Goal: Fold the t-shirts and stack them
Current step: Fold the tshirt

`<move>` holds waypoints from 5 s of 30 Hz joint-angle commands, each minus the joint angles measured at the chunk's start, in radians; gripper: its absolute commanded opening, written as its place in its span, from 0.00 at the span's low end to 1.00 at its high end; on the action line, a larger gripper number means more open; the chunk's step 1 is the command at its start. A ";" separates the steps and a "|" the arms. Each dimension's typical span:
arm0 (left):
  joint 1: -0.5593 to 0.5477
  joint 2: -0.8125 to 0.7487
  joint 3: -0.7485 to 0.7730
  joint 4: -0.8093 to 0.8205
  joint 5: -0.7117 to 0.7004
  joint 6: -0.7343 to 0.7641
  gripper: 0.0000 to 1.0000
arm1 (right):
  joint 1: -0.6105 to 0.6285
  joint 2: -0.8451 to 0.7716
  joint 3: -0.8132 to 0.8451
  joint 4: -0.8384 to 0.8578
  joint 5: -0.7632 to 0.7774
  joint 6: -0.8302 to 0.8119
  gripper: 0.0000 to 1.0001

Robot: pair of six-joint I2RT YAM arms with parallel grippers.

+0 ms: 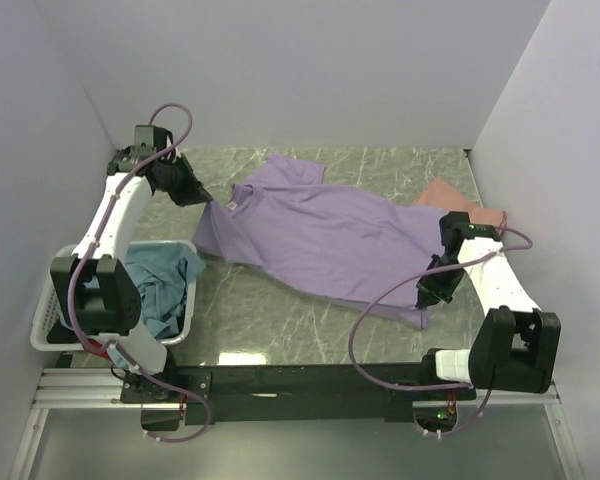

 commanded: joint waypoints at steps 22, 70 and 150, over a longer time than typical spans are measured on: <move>-0.049 0.316 0.384 0.028 0.057 0.045 0.00 | -0.153 0.191 0.119 0.117 0.049 -0.093 0.00; -0.082 0.317 0.153 -0.040 -0.251 0.238 0.62 | -0.163 0.287 0.127 0.146 0.086 -0.169 0.55; 0.052 0.420 0.145 0.059 -0.214 0.338 0.60 | -0.167 0.516 0.127 0.201 0.129 -0.188 0.22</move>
